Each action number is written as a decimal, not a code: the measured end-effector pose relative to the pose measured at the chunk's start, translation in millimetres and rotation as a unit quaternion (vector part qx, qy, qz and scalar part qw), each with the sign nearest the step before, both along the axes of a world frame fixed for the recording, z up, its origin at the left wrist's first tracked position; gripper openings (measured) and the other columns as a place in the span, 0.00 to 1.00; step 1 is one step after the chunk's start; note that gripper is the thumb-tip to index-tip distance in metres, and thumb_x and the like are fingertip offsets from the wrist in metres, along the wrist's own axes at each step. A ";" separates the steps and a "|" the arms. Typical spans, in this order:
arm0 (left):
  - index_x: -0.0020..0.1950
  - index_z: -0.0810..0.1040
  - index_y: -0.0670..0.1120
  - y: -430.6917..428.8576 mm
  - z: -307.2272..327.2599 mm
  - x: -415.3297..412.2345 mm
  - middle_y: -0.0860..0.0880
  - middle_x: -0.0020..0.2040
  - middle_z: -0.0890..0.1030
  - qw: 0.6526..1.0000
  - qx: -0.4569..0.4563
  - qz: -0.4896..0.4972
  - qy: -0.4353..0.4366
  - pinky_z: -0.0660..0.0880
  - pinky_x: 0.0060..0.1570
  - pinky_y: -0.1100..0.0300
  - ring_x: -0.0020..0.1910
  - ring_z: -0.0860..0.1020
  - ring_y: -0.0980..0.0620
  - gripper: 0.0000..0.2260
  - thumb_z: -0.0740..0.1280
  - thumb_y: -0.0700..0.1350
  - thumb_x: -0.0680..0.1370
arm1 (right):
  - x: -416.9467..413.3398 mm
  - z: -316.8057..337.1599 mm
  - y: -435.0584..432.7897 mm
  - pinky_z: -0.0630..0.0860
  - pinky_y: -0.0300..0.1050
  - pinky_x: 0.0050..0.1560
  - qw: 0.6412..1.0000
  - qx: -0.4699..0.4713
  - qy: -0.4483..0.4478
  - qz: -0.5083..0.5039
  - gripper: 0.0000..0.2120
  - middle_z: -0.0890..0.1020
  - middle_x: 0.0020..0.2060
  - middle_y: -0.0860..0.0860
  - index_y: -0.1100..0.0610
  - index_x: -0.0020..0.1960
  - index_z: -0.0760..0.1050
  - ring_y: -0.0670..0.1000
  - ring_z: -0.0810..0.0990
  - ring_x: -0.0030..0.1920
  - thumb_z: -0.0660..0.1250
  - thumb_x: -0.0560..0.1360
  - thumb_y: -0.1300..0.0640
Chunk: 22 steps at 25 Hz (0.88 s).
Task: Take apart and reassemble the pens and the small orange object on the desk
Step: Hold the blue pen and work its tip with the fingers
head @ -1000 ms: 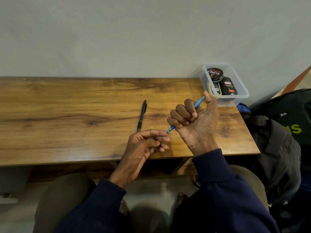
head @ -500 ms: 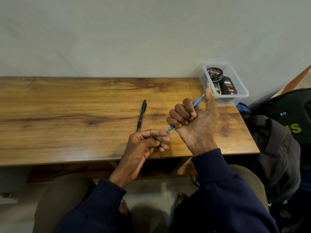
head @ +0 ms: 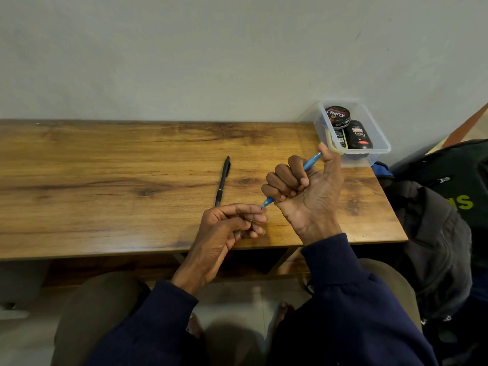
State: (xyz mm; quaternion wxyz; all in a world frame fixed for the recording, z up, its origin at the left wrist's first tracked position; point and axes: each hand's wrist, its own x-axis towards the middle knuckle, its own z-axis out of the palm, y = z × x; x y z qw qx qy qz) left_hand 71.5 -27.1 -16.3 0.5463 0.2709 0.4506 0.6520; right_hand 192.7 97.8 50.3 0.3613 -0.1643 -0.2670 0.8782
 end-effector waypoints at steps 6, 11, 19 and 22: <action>0.57 0.85 0.36 0.0 0.6 0.1 0.35 0.51 0.86 1.000 -0.002 0.000 0.008 0.82 0.44 0.61 0.42 0.85 0.48 0.14 0.62 0.27 0.79 | -0.2 0.1 0.3 0.53 0.42 0.29 1.000 0.008 0.000 -0.007 0.31 0.55 0.22 0.47 0.53 0.25 0.60 0.46 0.53 0.25 0.53 0.80 0.35; 0.56 0.86 0.37 -0.4 0.7 -0.3 0.35 0.51 0.86 1.000 0.001 -0.002 0.006 0.82 0.44 0.61 0.42 0.85 0.48 0.14 0.62 0.28 0.79 | -1.4 -1.0 -0.3 0.52 0.43 0.29 1.000 0.010 0.001 -0.005 0.32 0.56 0.21 0.46 0.52 0.26 0.59 0.46 0.53 0.25 0.53 0.80 0.33; 0.55 0.86 0.37 -0.1 1.3 0.2 0.36 0.50 0.86 1.000 0.001 0.000 0.002 0.82 0.43 0.61 0.41 0.85 0.47 0.15 0.62 0.27 0.79 | -1.3 -0.4 -0.8 0.53 0.42 0.28 1.000 0.000 0.004 -0.010 0.32 0.55 0.21 0.47 0.53 0.25 0.60 0.46 0.53 0.25 0.52 0.80 0.34; 0.56 0.85 0.36 0.1 1.3 0.3 0.36 0.50 0.86 1.000 -0.003 0.003 0.004 0.82 0.43 0.61 0.41 0.85 0.47 0.14 0.61 0.26 0.79 | -1.4 -0.3 -0.4 0.53 0.41 0.27 1.000 0.001 0.003 -0.015 0.31 0.55 0.21 0.47 0.53 0.25 0.60 0.46 0.52 0.25 0.52 0.80 0.36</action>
